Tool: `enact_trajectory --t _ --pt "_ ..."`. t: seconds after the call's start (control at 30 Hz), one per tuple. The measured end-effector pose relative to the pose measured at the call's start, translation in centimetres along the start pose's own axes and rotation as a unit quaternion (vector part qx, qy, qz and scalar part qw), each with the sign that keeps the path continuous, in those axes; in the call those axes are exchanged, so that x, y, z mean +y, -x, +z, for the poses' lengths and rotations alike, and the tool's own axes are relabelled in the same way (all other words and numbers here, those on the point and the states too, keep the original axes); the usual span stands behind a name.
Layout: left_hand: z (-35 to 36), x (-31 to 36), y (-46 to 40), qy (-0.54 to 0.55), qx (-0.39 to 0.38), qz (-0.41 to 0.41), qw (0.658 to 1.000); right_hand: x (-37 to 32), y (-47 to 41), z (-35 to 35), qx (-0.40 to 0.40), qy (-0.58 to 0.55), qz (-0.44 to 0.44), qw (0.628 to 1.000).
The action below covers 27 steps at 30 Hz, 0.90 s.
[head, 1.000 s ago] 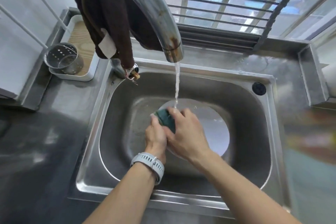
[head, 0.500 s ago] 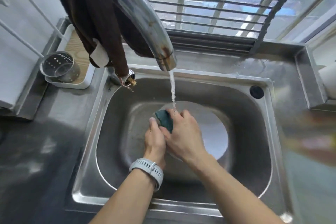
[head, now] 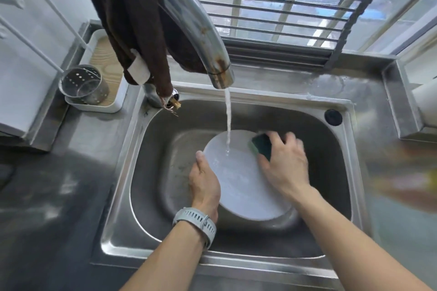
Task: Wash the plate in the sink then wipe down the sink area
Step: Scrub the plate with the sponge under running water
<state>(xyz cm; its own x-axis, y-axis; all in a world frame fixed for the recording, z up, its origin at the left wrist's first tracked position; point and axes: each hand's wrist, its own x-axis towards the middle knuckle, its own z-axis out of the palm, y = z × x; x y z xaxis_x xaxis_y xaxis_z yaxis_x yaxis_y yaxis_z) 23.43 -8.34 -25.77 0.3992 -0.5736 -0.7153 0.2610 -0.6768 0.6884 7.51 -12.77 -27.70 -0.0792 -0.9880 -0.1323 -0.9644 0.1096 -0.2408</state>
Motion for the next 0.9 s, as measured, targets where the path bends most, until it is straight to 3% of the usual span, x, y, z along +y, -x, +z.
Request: enact_trajectory --t 0.17,0.3,0.4,0.53,0.6,0.8,0.9 --pt "0.4 -0.1 -0.4 0.005 0.012 -0.019 1.0 -7.2 0.6 1.2 -0.055 -0.168 -0.055 0.983" --pt "-0.3 0.1 -1.4 0.069 0.025 -0.06 0.996 -6.1 5.6 -0.8 -0.11 -0.147 -0.149 0.972" --pt "-0.8 0.3 -1.6 0.056 0.01 -0.044 0.997 -1.4 7.6 -2.3 -0.14 -0.096 -0.143 0.975" --pt "-0.6 0.2 -0.8 0.028 -0.023 -0.024 0.999 1.6 4.0 -1.8 -0.071 0.005 -0.062 0.996" --pt "-0.5 0.3 -0.6 0.023 -0.016 -0.027 0.999 0.5 2.0 -1.3 -0.076 0.0 -0.044 0.996" --pt "-0.8 0.6 -1.4 0.001 -0.002 -0.052 0.999 -6.9 3.3 0.3 -0.103 -0.127 -0.167 0.972" --pt "-1.2 0.7 -0.8 -0.024 -0.007 -0.043 0.999 -7.5 -0.5 1.7 -0.06 -0.103 -0.14 0.983"
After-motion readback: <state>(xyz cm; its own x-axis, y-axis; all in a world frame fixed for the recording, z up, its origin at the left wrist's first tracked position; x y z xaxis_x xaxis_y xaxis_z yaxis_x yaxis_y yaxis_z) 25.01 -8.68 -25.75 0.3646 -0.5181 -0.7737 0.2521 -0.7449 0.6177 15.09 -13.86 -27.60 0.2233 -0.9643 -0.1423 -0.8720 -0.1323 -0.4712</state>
